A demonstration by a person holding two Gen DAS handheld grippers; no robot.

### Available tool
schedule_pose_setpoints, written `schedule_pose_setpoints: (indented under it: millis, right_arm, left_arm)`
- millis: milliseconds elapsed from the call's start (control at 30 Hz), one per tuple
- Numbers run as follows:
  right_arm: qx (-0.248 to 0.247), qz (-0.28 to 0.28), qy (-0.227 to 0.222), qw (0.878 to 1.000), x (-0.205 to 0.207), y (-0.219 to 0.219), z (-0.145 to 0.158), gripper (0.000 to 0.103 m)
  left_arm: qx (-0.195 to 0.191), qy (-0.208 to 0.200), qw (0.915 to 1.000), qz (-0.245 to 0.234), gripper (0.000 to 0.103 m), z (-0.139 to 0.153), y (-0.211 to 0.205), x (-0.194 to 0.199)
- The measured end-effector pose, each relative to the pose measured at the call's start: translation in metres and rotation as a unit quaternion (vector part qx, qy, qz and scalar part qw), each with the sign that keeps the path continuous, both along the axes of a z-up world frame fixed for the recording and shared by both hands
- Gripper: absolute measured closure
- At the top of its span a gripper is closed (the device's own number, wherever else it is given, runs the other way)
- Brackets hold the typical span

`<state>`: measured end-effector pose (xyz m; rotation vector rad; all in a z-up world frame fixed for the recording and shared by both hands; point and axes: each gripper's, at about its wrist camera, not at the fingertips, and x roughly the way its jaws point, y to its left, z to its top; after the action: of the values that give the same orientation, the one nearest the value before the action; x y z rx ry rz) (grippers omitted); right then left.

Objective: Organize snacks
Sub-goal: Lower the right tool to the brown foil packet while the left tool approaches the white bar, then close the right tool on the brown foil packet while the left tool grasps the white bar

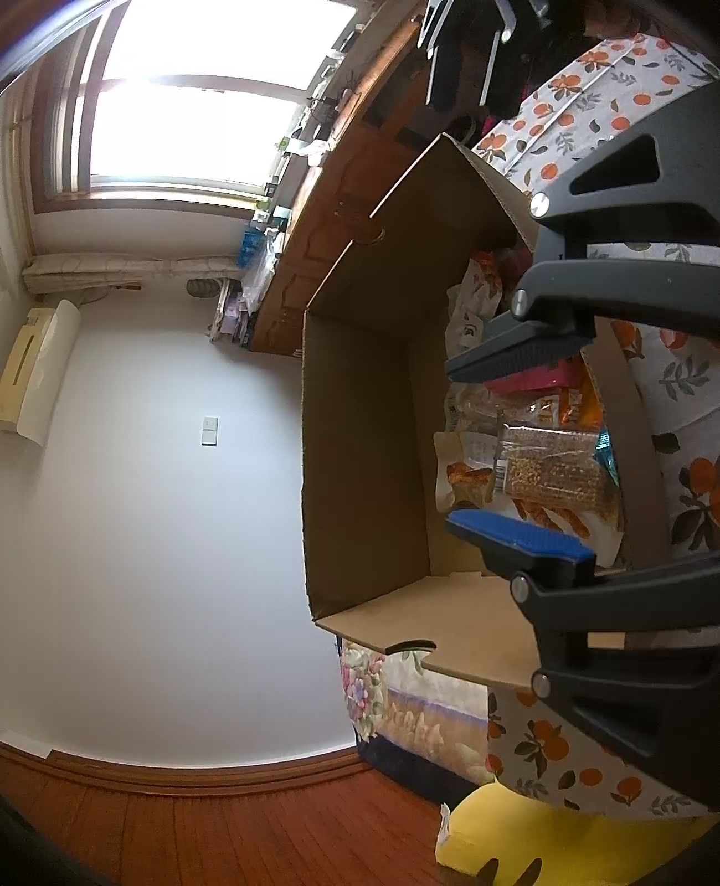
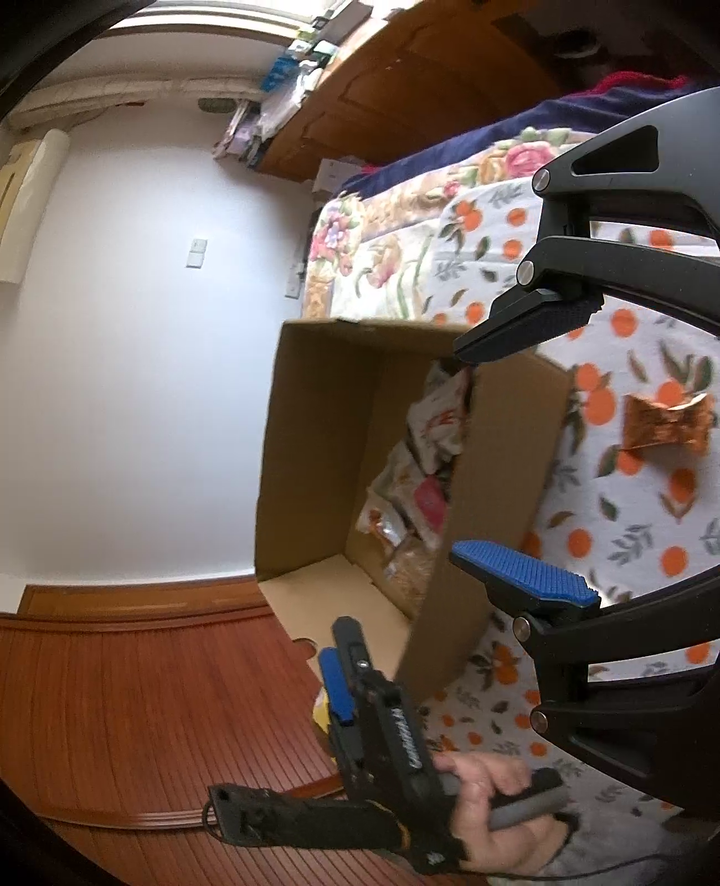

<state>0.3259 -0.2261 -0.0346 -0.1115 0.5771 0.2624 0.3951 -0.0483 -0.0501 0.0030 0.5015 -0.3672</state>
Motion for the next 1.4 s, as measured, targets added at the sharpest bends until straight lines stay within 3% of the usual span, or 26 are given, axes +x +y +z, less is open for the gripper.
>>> schedule_pose_setpoints:
  millis: [200, 433, 667, 900, 1067, 1233, 1400]
  right_arm:
    - [0.000, -0.020, 0.019, 1.000, -0.018, -0.019, -0.014, 0.035]
    - [-0.017, -0.028, 0.048, 0.998, -0.031, -0.030, -0.036, 0.035]
    - [-0.012, -0.023, 0.084, 0.996, -0.034, -0.031, -0.067, 0.035]
    - [-0.015, -0.009, 0.124, 0.992, -0.027, -0.026, -0.099, 0.051]
    - [-0.013, -0.012, 0.134, 0.991, -0.020, -0.029, -0.107, 0.056]
    - [-0.013, -0.006, 0.136, 0.991, -0.016, -0.031, -0.111, 0.066]
    - [-0.035, -0.010, 0.124, 0.992, -0.020, -0.029, -0.119, 0.067]
  left_arm:
    - [0.014, -0.001, 0.9999, -0.007, 0.055, 0.002, -0.008, -0.009]
    - [0.023, 0.006, 0.9988, -0.043, 0.055, 0.007, -0.019, -0.048]
    - [0.050, 0.042, 0.9956, -0.067, 0.055, -0.018, -0.032, -0.077]
    - [0.068, 0.101, 0.9892, -0.080, 0.055, -0.051, -0.051, -0.085]
    - [0.077, 0.135, 0.9845, -0.081, 0.055, -0.071, -0.057, -0.082]
    - [0.086, 0.152, 0.9815, -0.079, 0.055, -0.080, -0.060, -0.081]
    - [0.101, 0.165, 0.9780, -0.078, 0.055, -0.087, -0.067, -0.079]
